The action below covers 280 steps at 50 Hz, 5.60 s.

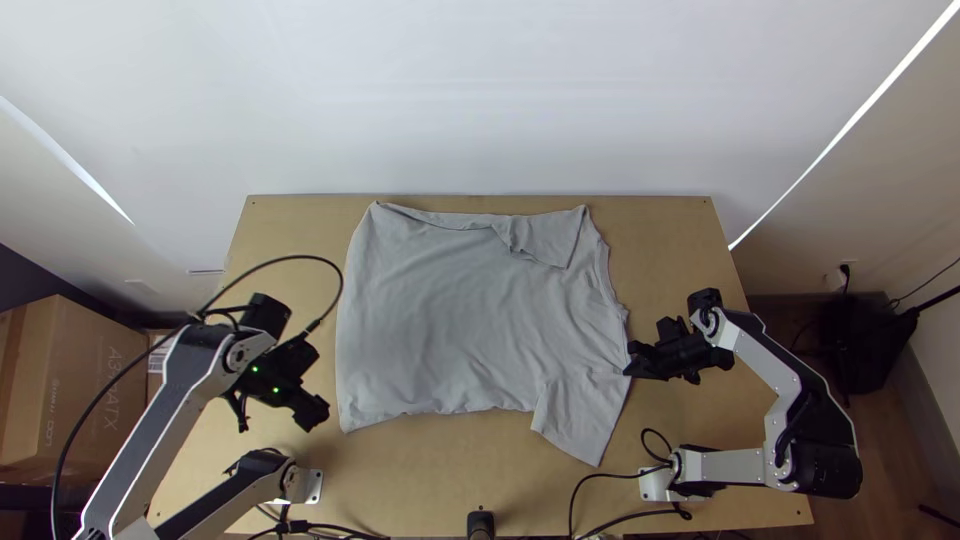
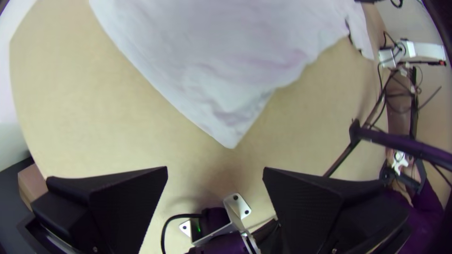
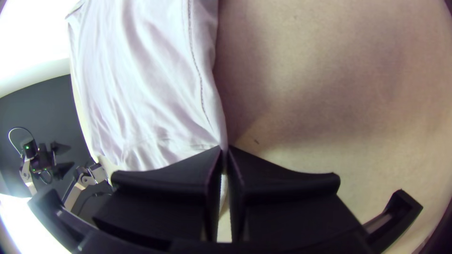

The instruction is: Fold the t-shirt

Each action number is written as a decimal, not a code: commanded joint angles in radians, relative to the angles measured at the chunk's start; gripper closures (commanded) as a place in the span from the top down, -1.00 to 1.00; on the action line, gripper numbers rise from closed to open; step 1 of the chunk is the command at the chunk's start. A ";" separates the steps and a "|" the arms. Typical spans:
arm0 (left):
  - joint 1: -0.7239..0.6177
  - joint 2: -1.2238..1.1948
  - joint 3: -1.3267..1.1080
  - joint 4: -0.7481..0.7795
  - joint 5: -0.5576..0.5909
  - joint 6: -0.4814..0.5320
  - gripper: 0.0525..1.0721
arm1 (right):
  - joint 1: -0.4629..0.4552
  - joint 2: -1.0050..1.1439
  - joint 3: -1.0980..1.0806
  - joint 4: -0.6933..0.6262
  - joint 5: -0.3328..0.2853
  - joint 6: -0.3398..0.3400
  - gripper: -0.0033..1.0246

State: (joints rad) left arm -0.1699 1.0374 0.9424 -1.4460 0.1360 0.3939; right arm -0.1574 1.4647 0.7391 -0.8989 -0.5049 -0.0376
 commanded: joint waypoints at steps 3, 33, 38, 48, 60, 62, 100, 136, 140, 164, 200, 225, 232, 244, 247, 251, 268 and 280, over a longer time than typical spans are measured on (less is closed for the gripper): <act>-0.092 0.062 -0.056 -0.007 -0.009 -0.026 0.90 | 0.001 -0.037 -0.020 -0.021 0.008 0.005 -0.95; -0.372 0.317 -0.168 0.272 -0.021 -0.184 0.89 | -0.001 -0.076 -0.046 -0.044 0.009 0.013 -0.95; -0.390 0.340 -0.180 0.291 -0.045 -0.182 0.89 | -0.007 -0.076 -0.046 -0.044 0.009 0.013 -0.95; -0.390 0.372 -0.198 0.308 -0.061 -0.171 0.88 | -0.010 -0.076 -0.044 -0.044 0.009 0.013 -0.95; -0.398 0.417 -0.195 0.322 -0.061 -0.168 0.54 | -0.010 -0.093 -0.046 -0.044 0.008 0.013 -0.95; -0.402 0.421 -0.195 0.323 -0.061 -0.168 0.54 | -0.010 -0.099 -0.046 -0.044 0.008 0.015 -0.95; -0.286 0.279 -0.145 0.386 -0.026 -0.184 -0.95 | -0.100 -0.210 -0.009 -0.058 0.006 0.027 -0.95; 0.083 0.075 0.200 0.751 -0.090 -0.468 -0.95 | -0.083 -0.337 0.431 0.222 -0.129 0.297 -0.95; 0.109 0.082 0.283 0.763 -0.096 -0.446 -0.95 | -0.077 -0.291 0.516 0.222 -0.123 0.304 -0.95; 0.196 0.243 0.842 0.865 -0.214 -0.391 -0.95 | 0.055 -0.053 1.088 0.318 0.088 0.352 -0.95; 0.196 0.076 1.247 0.831 -0.300 -0.348 -0.95 | 0.098 -0.403 1.333 0.511 0.281 0.410 -0.95; 0.185 -0.125 1.188 0.685 -0.311 -0.423 -0.95 | 0.098 -0.601 1.260 0.417 0.263 0.518 -0.95; 0.182 -0.206 0.957 0.688 -0.305 -0.431 -0.95 | 0.101 -0.647 1.076 0.393 0.258 0.535 -0.95; 0.184 -0.367 0.383 0.714 -0.239 -0.471 -0.95 | 0.134 -0.811 0.487 0.454 0.249 0.502 -0.95; 0.184 -0.404 0.225 0.730 -0.185 -0.486 -0.95 | 0.163 -0.848 0.344 0.462 0.249 0.499 -0.95; 0.187 -0.428 0.047 0.777 -0.139 -0.509 -0.95 | 0.200 -0.889 0.181 0.491 0.250 0.493 -0.95; 0.219 -0.201 -0.264 1.070 -0.052 -0.483 -0.95 | 0.249 -0.664 -0.109 0.710 0.269 0.492 -0.95; 0.277 0.122 -0.195 1.247 -0.001 -0.478 -0.95 | 0.249 -0.333 -0.050 0.850 0.272 0.492 -0.95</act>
State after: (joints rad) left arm 0.0872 1.0519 0.7013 -0.2558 0.1310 -0.0937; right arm 0.0856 1.0237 0.6491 -0.0959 -0.2501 0.4595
